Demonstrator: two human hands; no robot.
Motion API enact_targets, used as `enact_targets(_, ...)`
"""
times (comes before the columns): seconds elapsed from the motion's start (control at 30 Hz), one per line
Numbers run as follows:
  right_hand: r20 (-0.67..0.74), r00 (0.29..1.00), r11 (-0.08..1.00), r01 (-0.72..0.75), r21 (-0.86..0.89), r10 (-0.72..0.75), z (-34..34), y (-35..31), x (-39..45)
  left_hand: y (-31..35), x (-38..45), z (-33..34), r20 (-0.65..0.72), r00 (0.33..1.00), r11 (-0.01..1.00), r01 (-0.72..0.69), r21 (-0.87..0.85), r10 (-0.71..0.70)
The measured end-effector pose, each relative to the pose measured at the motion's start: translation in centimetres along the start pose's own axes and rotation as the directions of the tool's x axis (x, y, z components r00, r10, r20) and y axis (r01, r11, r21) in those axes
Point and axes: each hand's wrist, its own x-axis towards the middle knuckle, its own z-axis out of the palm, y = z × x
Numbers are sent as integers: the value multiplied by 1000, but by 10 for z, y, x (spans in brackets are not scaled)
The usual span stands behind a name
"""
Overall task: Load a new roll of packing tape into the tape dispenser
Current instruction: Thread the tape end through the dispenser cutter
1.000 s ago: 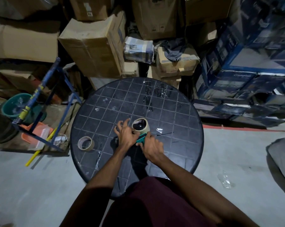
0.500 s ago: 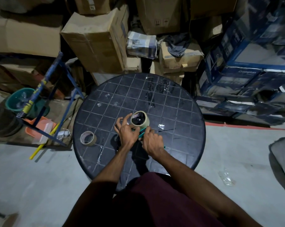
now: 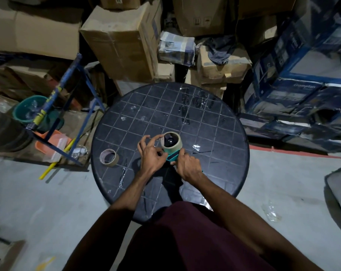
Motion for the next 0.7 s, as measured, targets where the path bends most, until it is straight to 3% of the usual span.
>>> enact_targets(0.17,47,999,1000,-11,13,11,3,9,-4,-8,-2,-4,91,994,993,-72,91,64)
enact_targets(0.27,146,989,993,-28,118,10,4,12,-2,-16,1,-8,147,987,991,-75,114,58)
enact_targets(0.37,299,952,959,-22,281,-66,6,13,1,-29,6,-8,272,960,996,52,77,-71)
enact_targets(0.5,409,909,922,-91,377,-78,5,14,-1,-37,13,-10,430,870,968,244,52,-243)
enact_targets(0.6,460,886,899,-164,407,-47,3,17,-3,-38,15,-14,461,848,961,273,45,-262)
enact_targets(0.7,436,899,920,-142,366,-35,4,15,-7,-36,17,-14,484,828,954,296,53,-283)
